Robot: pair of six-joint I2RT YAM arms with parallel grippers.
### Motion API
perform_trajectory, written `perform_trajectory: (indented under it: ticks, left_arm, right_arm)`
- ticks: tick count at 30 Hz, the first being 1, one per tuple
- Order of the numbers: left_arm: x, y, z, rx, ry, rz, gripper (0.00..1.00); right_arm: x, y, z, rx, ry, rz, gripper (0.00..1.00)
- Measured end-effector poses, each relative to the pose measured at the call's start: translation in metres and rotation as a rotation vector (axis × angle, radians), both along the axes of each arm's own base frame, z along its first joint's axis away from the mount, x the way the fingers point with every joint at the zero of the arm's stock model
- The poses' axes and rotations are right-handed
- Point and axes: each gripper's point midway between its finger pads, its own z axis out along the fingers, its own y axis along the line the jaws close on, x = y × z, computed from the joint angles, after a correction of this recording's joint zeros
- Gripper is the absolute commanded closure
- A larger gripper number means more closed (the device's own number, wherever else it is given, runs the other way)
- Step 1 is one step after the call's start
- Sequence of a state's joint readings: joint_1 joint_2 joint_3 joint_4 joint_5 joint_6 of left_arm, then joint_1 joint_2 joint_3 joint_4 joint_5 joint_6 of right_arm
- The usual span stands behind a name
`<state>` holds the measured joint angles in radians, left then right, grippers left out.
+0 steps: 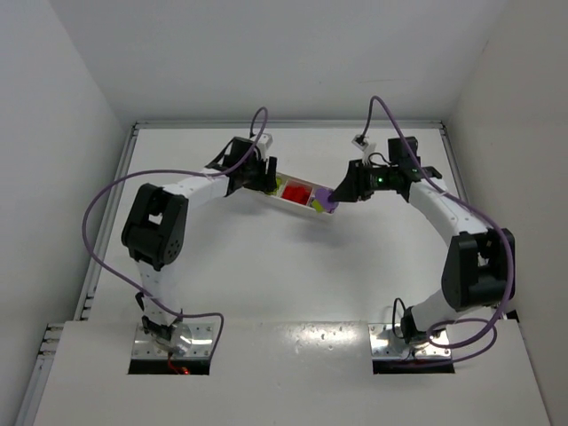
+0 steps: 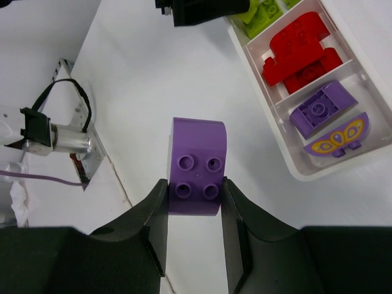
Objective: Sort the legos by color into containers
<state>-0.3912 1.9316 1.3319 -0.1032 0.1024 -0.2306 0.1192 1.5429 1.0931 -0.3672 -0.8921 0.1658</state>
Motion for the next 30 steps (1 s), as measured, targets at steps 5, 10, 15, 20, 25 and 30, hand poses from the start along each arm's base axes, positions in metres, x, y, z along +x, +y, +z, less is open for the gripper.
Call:
perform_trajectory:
  ticks: [5, 10, 15, 20, 25, 30]
  left_arm:
    - [-0.013, -0.003, 0.015, -0.161, -0.006, -0.031, 0.0]
    - [-0.033, -0.01, 0.074, -0.38, -0.045, -0.136, 0.08]
    - [-0.065, -0.033, 0.135, -0.606, -0.063, -0.312, 0.13]
    - [-0.101, -0.047, 0.14, -0.742, 0.056, -0.44, 0.19]
    - [-0.117, -0.054, 0.141, -0.793, 0.129, -0.512, 0.22]
    - [-0.124, -0.056, 0.146, -0.819, 0.153, -0.561, 0.43]
  right_arm:
    - [0.009, 0.005, -0.005, 0.039, 0.039, -0.017, 1.0]
    - [0.019, 0.017, -0.004, 0.123, 0.098, -0.025, 1.0]
    - [0.028, 0.04, 0.005, 0.204, 0.135, 0.006, 1.0]
    - [0.033, 0.064, 0.023, 0.264, 0.139, 0.066, 1.0]
    - [0.034, 0.08, 0.037, 0.293, 0.121, 0.114, 1.0]
    - [0.03, 0.086, 0.043, 0.305, 0.122, 0.139, 1.0]
